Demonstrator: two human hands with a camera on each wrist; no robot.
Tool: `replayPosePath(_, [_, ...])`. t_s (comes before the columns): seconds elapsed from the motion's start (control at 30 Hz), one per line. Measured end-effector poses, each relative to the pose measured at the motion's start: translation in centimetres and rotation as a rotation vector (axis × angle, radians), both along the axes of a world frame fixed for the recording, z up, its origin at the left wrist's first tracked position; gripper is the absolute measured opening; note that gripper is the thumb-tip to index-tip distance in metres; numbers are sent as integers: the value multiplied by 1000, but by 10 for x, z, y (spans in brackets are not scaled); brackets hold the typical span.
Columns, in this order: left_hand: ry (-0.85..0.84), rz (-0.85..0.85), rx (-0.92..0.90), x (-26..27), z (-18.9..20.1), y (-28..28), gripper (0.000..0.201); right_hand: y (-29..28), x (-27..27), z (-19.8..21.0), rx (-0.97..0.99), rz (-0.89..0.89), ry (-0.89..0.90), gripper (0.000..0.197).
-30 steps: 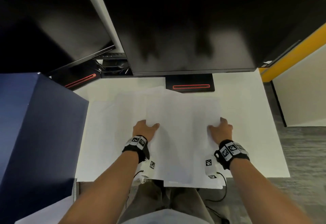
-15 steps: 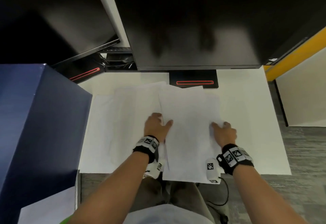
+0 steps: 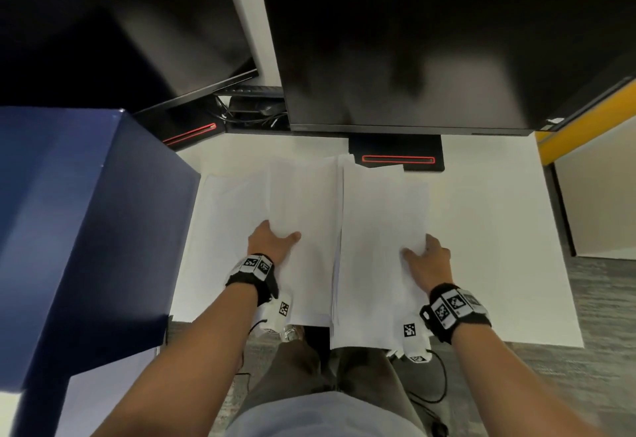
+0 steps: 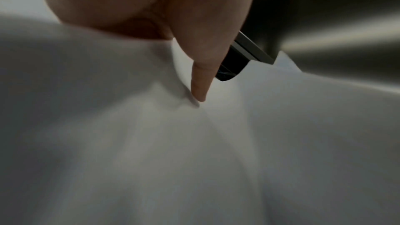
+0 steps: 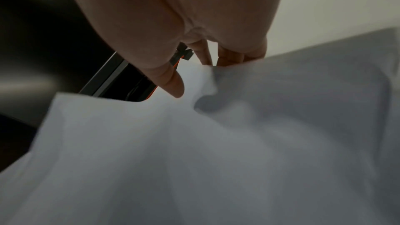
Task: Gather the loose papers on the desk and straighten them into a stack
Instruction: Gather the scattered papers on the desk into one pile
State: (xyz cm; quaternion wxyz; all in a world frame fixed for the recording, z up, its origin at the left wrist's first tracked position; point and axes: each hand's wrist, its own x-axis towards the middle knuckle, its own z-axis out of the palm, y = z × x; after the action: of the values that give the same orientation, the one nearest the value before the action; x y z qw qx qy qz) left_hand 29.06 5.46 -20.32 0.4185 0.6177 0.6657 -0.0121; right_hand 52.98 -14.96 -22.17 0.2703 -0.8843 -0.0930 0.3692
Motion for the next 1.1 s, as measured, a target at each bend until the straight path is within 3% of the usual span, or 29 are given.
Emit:
replayPosePath(0.07, [-52, -30, 1, -1, -2, -3, 56, -1, 2, 0, 4, -26, -11, 72])
replayPosePath(0.17, [-117, 68, 33, -19, -3, 7, 40, -15, 14, 4, -25, -141, -27, 72])
replayPosePath(0.27, [-296, 148, -91, -32, -5, 8, 44, -27, 14, 3, -43, -135, 4, 79])
replayPosePath(0.37, [-380, 27, -105, -24, 0, -1, 48, -22, -2, 2, -33, -45, -4, 97])
replayPosePath(0.63, [-327, -156, -143, 3, 5, -18, 47, 1, -31, 5, -3, -40, 13, 71])
replayPosePath(0.8, [-382, 37, -102, -34, 6, 11, 22, -12, -13, 19, -11, -123, -26, 48])
replayPosePath(0.9, [-432, 45, -179, -41, 3, 15, 31, -12, -13, 19, -10, -129, -15, 45])
replayPosePath(1.0, [-391, -34, -247, -24, -2, 0, 48, 1, -28, 14, -22, 3, 10, 40])
replayPosePath(1.1, [-352, -112, -296, -4, -8, -14, 53, 17, -42, 13, -35, 134, 35, 23])
